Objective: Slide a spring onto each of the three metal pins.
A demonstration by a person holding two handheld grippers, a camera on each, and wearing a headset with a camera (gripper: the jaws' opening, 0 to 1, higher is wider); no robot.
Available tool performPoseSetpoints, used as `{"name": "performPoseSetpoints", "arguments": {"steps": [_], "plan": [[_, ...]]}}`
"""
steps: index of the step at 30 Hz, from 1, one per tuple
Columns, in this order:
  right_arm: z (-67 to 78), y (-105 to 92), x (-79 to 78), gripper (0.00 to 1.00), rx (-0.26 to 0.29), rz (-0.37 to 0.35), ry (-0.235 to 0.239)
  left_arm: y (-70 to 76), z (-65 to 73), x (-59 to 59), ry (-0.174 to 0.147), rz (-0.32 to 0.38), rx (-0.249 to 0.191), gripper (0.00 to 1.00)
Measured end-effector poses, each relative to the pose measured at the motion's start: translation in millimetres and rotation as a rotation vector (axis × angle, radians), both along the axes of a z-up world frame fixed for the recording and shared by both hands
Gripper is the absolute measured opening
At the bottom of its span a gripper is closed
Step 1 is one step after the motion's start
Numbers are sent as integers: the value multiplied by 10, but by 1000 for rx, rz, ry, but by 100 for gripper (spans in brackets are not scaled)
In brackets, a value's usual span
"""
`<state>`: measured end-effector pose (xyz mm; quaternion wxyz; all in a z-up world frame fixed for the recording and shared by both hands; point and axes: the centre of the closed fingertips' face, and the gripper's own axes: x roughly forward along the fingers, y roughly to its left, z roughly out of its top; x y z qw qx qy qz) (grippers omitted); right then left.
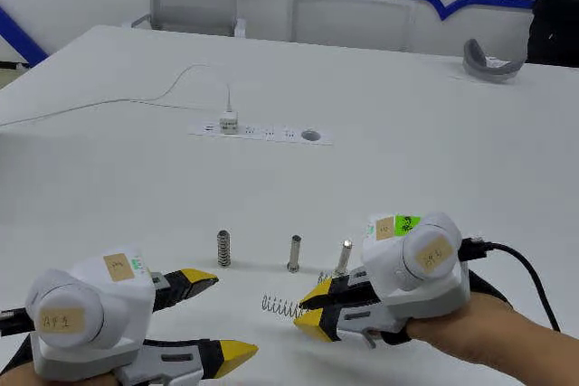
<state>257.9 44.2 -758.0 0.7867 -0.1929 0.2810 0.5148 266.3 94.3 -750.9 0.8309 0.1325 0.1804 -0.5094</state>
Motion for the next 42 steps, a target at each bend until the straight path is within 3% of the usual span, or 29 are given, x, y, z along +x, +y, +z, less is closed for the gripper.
{"name": "performPoseSetpoints", "arguments": {"steps": [7, 20, 24, 31, 42], "plan": [[24, 69, -84, 12, -15, 59, 17, -89, -6, -78, -10, -61, 11, 47], [-29, 117, -293, 12, -48, 151, 70, -254, -97, -323, -49, -199, 76, 32], [-42, 120, -327, 12, -55, 166, 82, -278, -112, -360, -52, -225, 87, 23], [-25, 113, -377, 12, -63, 183, 98, -288, -135, -378, -73, -241, 114, 13], [175, 187, -362, 12, -27, 177, 69, -295, -150, -386, -62, -236, 113, 12]]}}
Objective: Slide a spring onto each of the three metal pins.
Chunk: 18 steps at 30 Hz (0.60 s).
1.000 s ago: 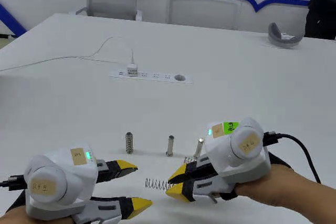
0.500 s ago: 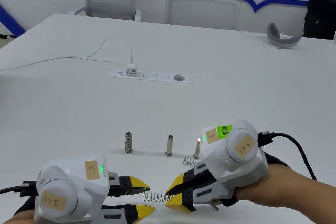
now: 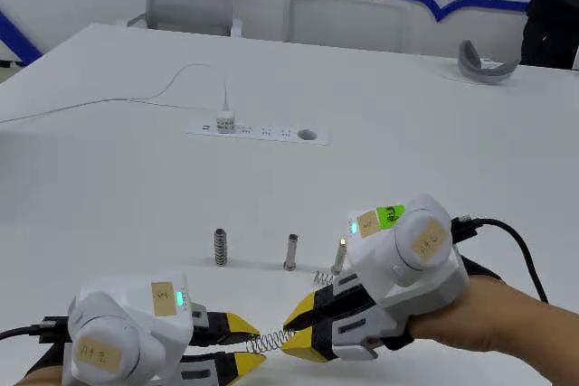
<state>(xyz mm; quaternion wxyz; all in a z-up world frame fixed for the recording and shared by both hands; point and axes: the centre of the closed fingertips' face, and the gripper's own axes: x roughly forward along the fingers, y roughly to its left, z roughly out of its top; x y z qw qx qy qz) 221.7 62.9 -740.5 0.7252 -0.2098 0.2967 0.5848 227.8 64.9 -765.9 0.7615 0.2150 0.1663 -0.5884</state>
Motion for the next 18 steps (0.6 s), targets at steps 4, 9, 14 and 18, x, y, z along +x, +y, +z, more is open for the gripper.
{"name": "performPoseSetpoints", "arguments": {"steps": [4, 9, 14, 18], "plan": [[82, 62, 10, 12, 21, 4, -19, -3, 4, -3, 4, 2, -4, 12], [190, 167, 33, 12, 55, 9, -45, -12, 36, 9, 11, 14, -20, 11], [267, 259, 57, 12, 79, 15, -70, -22, 90, 22, 20, 26, -45, 11], [292, 303, 64, 12, 90, 18, -81, -22, 109, 30, 23, 34, -55, 11]]}}
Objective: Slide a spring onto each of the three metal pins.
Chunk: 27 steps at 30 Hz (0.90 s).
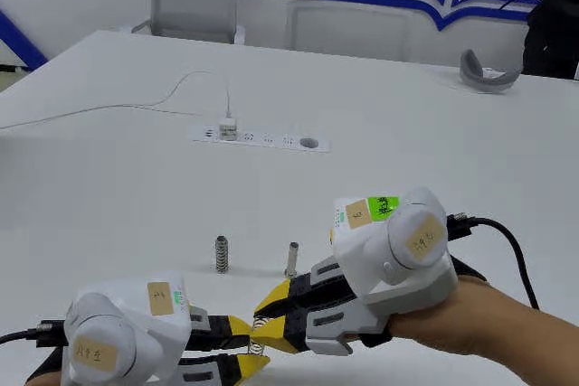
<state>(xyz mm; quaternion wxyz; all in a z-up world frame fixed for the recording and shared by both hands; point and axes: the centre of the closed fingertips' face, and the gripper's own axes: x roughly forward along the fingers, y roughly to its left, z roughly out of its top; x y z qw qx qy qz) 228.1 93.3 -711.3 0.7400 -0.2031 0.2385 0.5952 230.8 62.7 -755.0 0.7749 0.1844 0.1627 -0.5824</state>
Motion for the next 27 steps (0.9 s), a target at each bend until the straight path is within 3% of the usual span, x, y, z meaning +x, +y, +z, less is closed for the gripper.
{"name": "performPoseSetpoints", "arguments": {"steps": [8, 17, 27], "plan": [[22, 23, 24, 12, 16, -13, -5, 7, 25, 18, 19, 22, -22, 13], [11, 9, 36, 12, 12, -17, -3, 5, 57, 44, 50, 53, -57, 25], [27, -38, 85, 12, 14, -38, -5, 104, 38, 88, 81, 114, -85, 42]]}}
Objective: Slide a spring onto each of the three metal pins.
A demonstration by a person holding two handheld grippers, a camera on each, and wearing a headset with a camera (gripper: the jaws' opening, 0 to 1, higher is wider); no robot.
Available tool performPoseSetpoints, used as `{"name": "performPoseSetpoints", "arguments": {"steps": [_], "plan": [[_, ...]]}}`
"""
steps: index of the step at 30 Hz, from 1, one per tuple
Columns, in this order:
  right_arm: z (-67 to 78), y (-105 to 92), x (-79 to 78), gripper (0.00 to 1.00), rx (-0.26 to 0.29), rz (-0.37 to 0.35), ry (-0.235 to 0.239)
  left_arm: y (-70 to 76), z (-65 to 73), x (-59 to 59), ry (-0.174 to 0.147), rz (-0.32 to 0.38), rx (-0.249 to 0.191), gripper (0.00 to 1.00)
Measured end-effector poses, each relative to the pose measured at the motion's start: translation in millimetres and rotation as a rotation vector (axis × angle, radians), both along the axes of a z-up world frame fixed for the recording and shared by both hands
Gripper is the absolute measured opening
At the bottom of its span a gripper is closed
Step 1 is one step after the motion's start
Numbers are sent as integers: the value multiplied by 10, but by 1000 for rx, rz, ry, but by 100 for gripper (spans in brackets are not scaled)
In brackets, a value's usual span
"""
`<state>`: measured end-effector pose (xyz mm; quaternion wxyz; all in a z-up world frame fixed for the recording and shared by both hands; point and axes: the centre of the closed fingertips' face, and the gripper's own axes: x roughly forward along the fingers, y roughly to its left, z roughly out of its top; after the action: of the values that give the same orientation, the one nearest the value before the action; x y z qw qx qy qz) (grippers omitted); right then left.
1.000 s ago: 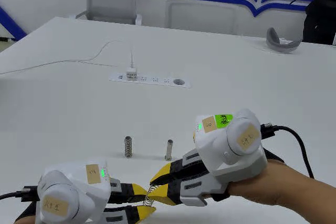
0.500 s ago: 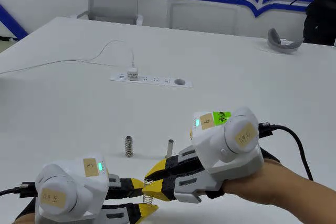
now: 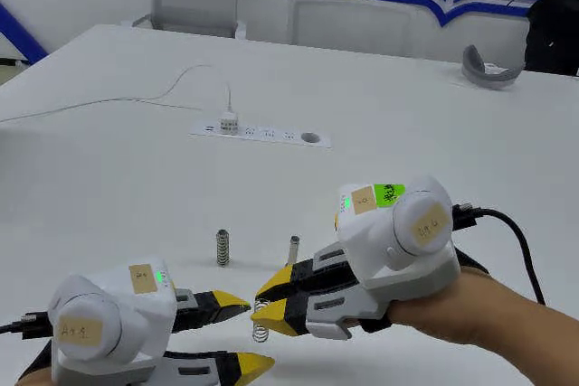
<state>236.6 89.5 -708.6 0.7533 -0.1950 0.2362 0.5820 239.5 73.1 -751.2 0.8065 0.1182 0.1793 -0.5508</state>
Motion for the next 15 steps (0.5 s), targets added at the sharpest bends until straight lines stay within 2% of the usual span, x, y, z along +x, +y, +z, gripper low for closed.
{"name": "performPoseSetpoints", "arguments": {"steps": [6, 15], "plan": [[3, -27, 31, 12, 0, -10, -4, 88, 10, 61, 1, 54, -6, 56], [75, -124, 141, 12, 7, -46, -22, 226, 57, 91, 12, 105, -43, 65]]}}
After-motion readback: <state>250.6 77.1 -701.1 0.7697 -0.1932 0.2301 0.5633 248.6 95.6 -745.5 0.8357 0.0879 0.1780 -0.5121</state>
